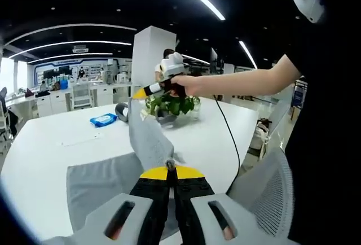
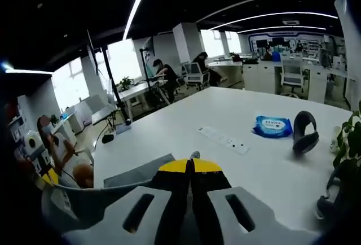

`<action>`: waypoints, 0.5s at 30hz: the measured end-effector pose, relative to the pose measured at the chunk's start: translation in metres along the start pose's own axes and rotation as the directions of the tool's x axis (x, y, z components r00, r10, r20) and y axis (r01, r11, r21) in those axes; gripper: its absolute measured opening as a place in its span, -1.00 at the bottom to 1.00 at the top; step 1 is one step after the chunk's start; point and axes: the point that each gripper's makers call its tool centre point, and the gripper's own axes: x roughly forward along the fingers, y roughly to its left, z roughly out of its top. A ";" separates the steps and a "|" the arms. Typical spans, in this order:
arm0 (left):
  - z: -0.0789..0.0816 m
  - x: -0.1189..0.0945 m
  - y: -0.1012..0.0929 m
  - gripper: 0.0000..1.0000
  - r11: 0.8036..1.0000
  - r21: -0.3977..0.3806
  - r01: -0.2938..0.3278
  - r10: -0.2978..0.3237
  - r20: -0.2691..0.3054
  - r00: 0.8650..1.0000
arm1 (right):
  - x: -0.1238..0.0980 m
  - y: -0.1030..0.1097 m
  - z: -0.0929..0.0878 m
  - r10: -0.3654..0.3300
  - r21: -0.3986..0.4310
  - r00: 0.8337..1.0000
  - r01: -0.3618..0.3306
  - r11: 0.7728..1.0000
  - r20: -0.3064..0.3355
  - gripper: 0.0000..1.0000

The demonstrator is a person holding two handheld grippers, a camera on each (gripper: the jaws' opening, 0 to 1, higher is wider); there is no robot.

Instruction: Fold the towel on the table until its edges align and the towel forms a compact rectangular stack.

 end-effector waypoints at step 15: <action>-0.007 -0.017 0.020 -0.98 0.994 -0.084 -0.072 0.073 0.020 0.997 | 0.020 0.010 0.001 0.038 0.028 0.999 -0.038 0.999 -0.003 -1.00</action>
